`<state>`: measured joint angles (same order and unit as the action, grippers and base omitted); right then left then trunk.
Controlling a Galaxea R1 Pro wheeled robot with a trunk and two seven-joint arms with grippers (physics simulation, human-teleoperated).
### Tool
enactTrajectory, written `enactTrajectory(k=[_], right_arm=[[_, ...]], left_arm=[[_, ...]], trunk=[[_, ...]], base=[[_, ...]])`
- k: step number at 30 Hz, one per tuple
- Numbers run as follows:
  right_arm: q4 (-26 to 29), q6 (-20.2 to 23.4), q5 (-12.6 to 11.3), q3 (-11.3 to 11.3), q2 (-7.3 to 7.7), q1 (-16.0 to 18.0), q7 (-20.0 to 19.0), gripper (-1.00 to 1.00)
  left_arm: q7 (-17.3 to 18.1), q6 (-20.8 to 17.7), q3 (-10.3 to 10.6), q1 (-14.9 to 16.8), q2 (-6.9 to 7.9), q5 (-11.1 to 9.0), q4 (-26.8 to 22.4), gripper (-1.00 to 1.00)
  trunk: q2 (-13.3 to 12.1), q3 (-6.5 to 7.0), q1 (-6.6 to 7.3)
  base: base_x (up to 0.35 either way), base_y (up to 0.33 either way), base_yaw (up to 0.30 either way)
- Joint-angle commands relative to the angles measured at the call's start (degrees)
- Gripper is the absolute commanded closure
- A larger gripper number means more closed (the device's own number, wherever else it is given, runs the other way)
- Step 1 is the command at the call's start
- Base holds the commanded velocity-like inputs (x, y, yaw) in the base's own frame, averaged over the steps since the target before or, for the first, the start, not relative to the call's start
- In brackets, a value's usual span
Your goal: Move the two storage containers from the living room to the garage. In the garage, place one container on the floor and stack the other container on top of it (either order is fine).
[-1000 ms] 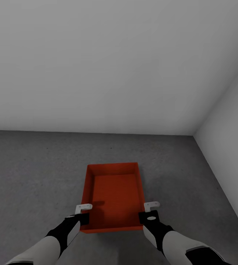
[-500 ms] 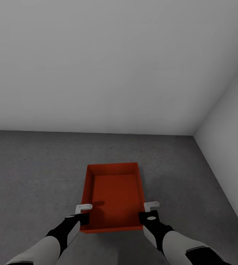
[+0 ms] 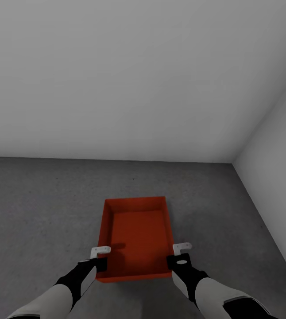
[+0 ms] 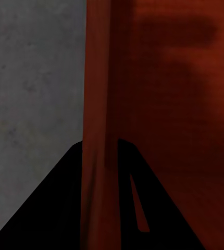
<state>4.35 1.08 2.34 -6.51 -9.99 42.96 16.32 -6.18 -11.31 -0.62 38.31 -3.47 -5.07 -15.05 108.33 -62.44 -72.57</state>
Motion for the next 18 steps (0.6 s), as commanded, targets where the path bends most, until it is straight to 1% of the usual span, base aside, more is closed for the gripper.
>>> enactTrajectory(k=[1,9,10,11,12,18], right_arm=[[-0.48,1.61,-0.24,0.28,-0.01,0.02,0.39,1.0],[-0.48,1.66,-0.24,0.27,-0.01,0.02,0.46,1.0],[-0.48,1.69,-0.27,0.31,-0.01,0.02,0.5,-1.0],[-0.48,1.7,-0.29,0.33,-0.01,0.02,0.55,-1.0],[-0.48,1.71,-0.3,0.34,-0.01,0.02,0.58,-1.0],[-0.48,1.68,-0.31,0.29,-0.01,0.02,0.64,-1.0]], left_arm=[[-0.73,0.13,-0.61,0.01,2.16,0.23,-0.77,1.0],[-1.27,0.15,-0.61,0.01,2.23,0.16,-0.77,1.0],[-1.28,0.15,-0.61,0.01,2.22,0.15,-0.77,1.0],[-1.32,0.11,-0.61,0.01,2.23,0.15,-0.76,1.0],[-1.41,0.05,-0.61,0.01,2.23,0.1,-0.71,-1.0],[-1.46,-1.05,-0.57,0.01,2.24,0.14,-0.64,-1.0]], trunk=[[0.02,-0.03,0.01],[0.02,-0.03,0.01],[0.02,-0.03,0.01],[0.02,-0.03,0.01],[0.02,-0.03,0.01],[0.02,-0.03,0.01]], base=[[0.0,0.0,0.0],[0.0,0.0,0.0],[0.0,0.0,0.0],[0.0,0.0,0.0],[0.0,0.0,0.0],[0.0,0.0,0.0]])
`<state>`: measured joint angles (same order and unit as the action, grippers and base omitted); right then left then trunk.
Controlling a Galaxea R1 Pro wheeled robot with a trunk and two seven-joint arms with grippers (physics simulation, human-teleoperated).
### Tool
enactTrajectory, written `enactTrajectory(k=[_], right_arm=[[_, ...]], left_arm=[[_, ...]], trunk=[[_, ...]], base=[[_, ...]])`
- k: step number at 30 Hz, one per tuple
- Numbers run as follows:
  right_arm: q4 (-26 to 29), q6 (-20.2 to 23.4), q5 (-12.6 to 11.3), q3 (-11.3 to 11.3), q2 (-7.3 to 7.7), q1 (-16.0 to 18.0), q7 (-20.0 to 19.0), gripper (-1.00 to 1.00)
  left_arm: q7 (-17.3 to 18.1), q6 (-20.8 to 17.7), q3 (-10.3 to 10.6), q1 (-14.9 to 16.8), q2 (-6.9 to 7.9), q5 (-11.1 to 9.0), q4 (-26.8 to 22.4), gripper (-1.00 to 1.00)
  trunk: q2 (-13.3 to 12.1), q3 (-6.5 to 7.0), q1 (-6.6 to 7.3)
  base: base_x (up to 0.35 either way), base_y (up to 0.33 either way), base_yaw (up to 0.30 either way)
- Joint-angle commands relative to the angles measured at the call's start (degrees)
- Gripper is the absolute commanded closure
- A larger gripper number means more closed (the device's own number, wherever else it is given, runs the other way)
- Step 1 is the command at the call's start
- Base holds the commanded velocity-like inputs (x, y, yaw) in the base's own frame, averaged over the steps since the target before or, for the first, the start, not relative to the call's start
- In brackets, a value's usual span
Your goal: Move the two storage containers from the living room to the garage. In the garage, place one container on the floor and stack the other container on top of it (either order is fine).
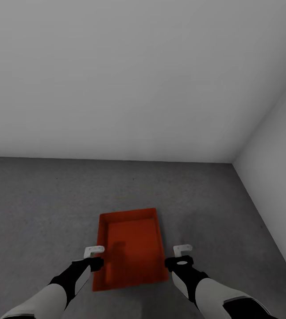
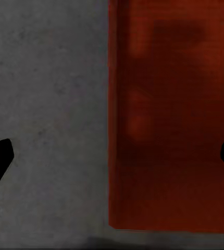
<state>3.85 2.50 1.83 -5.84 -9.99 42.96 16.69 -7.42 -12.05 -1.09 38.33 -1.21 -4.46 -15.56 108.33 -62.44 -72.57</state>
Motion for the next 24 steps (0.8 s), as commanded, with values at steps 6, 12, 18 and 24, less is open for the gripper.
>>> enactTrajectory(k=[6,12,18,24], right_arm=[[0.01,0.14,0.24,-0.4,-0.01,0.02,0.27,-1.0],[0.01,-0.13,0.27,-0.41,-0.01,0.02,0.13,-1.0],[0.01,-0.2,0.27,-0.4,-0.01,0.02,0.17,-1.0],[0.01,-0.28,0.28,-0.45,-0.01,0.02,0.24,-1.0]], left_arm=[[0.2,-0.38,-0.06,-0.01,-0.02,-0.47,-0.24,-1.0],[0.46,-0.34,-0.05,-0.01,0.02,-0.46,-0.33,-1.0],[0.55,-0.34,-0.05,-0.01,-0.01,-0.46,-0.34,-1.0],[0.46,-0.29,-0.08,-0.01,-0.02,-0.46,-0.34,-1.0]], trunk=[[0.01,-0.03,0.01],[0.01,-0.03,0.01],[0.01,-0.03,0.01],[0.01,-0.03,0.01]], base=[[0.0,0.0,0.0],[0.0,0.0,0.0],[0.0,0.0,0.0],[0.0,0.0,0.0]])
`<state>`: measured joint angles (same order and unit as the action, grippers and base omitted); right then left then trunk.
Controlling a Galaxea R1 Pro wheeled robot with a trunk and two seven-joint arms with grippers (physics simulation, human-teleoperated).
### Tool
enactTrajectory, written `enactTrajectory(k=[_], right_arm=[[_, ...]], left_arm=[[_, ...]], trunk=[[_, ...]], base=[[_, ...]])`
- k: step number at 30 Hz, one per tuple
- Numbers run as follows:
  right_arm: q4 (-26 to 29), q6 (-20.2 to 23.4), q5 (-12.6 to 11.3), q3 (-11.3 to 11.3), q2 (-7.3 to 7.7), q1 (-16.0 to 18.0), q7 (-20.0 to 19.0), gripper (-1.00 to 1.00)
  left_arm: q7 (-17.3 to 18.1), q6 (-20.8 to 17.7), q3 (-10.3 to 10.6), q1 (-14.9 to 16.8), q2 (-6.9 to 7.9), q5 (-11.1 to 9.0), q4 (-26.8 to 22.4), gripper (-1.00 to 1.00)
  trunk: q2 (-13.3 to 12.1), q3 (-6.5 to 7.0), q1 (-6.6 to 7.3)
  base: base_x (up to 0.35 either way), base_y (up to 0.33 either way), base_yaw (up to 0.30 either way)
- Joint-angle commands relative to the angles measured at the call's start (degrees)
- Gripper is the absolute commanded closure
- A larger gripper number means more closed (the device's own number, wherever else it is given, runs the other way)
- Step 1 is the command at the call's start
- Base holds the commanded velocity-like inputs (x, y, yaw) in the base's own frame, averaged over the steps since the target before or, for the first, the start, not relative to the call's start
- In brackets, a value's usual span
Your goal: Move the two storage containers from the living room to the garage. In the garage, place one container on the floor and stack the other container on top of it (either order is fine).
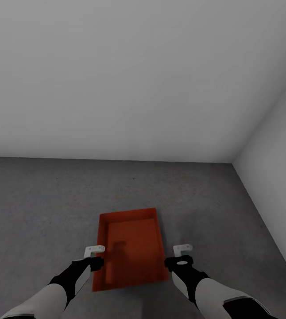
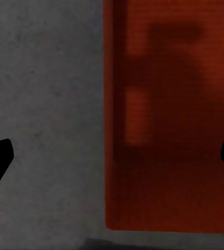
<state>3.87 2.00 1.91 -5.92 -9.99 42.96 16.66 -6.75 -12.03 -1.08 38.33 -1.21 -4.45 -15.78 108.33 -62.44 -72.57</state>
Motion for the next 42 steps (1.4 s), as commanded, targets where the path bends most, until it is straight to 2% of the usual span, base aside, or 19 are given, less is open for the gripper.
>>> enactTrajectory(k=[1,13,29,42], right_arm=[[0.0,0.21,0.2,-0.35,-0.01,0.02,0.28,-1.0],[0.0,0.19,0.2,-0.32,-0.01,0.02,0.3,-1.0],[0.0,0.11,0.16,-0.32,-0.01,0.02,0.29,-1.0],[0.0,0.02,0.11,-0.23,-0.01,0.02,0.39,-1.0]], left_arm=[[-0.23,-0.3,-0.11,-0.01,-0.02,-0.48,-0.16,-1.0],[-0.46,-0.06,-0.1,-0.01,-0.1,-0.48,-0.15,-1.0],[-0.63,-0.1,0.01,-0.01,-0.03,-0.39,-0.13,-1.0],[-0.63,-0.03,-0.06,-0.01,-0.02,-0.39,-0.13,-1.0]], trunk=[[0.01,-0.03,0.01],[0.01,-0.03,0.01],[-6.4,2.86,3.52],[-11.22,5.97,6.16]], base=[[0.0,0.0,0.0],[0.0,0.0,0.0],[0.0,0.0,0.0],[0.0,0.0,0.0]])
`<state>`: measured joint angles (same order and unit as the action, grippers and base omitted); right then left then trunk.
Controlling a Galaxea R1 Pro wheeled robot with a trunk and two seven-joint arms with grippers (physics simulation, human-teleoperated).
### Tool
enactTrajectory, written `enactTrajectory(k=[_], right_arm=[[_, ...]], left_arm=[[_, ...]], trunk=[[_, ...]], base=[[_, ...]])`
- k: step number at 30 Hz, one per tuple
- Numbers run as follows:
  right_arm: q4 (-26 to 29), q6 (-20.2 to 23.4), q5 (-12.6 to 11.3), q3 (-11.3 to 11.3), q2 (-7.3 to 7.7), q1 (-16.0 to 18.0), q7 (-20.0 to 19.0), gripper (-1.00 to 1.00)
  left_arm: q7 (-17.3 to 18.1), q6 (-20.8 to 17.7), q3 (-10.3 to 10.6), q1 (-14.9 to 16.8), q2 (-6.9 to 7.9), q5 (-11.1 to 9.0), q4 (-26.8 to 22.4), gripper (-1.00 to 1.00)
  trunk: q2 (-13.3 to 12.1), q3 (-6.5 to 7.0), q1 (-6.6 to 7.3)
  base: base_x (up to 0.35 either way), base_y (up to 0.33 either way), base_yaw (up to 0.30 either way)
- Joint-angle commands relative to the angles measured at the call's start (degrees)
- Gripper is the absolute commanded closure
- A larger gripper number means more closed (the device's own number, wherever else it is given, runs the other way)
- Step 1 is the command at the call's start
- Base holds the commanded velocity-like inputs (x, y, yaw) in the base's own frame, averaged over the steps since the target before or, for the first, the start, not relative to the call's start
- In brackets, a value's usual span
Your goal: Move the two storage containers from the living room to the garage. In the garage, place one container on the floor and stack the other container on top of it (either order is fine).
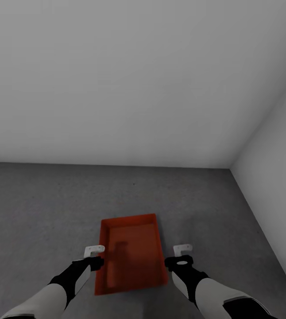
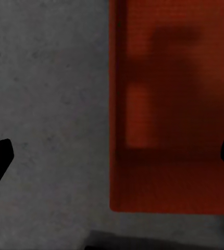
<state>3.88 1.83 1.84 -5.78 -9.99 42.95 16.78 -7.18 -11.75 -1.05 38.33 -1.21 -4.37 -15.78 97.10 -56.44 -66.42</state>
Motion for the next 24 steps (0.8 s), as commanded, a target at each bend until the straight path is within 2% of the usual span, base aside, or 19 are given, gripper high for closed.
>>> enactTrajectory(k=[1,16,24], right_arm=[[-0.01,0.21,0.18,-0.39,-0.01,0.02,0.27,-1.0],[-0.01,0.21,0.18,-0.43,-0.01,0.02,0.27,-1.0],[-0.01,0.26,0.18,-0.41,-0.01,0.02,0.27,-1.0]], left_arm=[[-0.21,-0.25,-0.09,-0.01,-0.02,-0.47,-0.13,-1.0],[-0.4,0.22,-0.21,-0.01,0.12,-0.55,-0.13,-1.0],[-0.47,0.23,-0.32,-0.01,0.15,-0.67,-0.13,-1.0]], trunk=[[0.01,0.06,0.0],[0.01,0.82,0.0],[0.01,0.83,0.0]], base=[[0.0,0.0,0.0],[-0.005,0.0,0.0],[-0.197,0.133,0.0]])
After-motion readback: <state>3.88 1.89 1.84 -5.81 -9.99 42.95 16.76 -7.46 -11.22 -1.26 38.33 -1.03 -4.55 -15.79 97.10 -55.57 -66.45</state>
